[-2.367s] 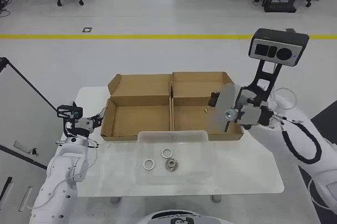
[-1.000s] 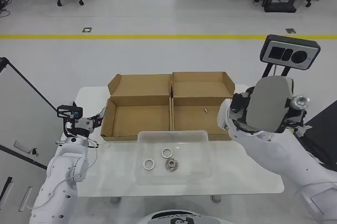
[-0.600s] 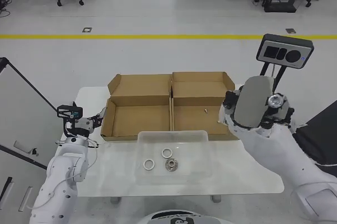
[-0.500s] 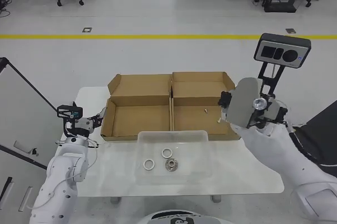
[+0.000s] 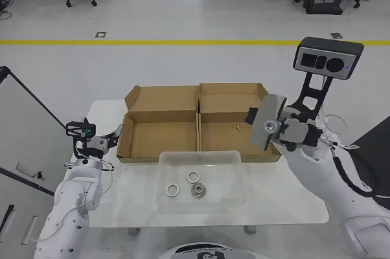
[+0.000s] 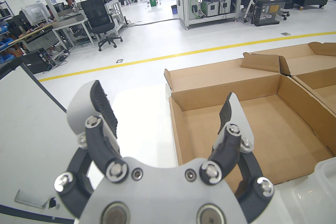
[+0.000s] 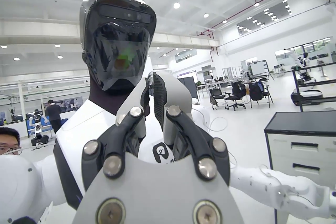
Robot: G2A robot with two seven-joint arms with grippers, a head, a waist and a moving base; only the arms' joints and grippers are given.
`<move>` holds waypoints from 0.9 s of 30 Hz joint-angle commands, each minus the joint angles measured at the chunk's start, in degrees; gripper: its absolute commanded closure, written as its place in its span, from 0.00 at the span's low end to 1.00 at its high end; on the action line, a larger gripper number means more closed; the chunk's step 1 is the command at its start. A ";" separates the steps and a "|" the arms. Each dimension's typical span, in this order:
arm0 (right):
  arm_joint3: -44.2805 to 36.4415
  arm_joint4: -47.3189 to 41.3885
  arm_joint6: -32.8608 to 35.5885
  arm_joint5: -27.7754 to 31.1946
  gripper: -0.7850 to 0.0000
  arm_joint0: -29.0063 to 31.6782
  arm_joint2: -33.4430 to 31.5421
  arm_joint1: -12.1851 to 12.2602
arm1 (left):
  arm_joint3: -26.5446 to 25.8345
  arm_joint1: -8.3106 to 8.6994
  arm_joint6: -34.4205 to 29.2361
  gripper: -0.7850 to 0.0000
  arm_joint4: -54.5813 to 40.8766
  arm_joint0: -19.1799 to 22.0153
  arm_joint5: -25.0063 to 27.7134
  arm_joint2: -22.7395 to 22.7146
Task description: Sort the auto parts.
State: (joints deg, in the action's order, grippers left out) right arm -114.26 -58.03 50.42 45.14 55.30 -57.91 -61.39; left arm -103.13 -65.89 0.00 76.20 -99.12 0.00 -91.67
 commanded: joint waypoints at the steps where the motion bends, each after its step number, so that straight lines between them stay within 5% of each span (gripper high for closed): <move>1: -0.10 -1.82 0.81 0.67 1.00 0.41 -0.16 -0.19 | 0.00 0.00 0.00 0.00 0.00 0.00 0.00 0.00; 15: 0.00 -10.39 4.66 3.27 1.00 2.69 -2.61 -1.91 | 0.00 0.00 0.00 0.00 0.00 0.00 0.00 0.00; 27: 0.09 4.48 3.62 -5.38 1.00 3.29 -7.19 -2.02 | 0.00 0.00 0.00 0.00 0.00 0.00 0.00 0.00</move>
State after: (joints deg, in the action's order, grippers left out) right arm -113.96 -54.68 54.18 40.44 58.54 -64.82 -63.42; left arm -103.13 -65.89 0.00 76.20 -99.12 0.00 -91.67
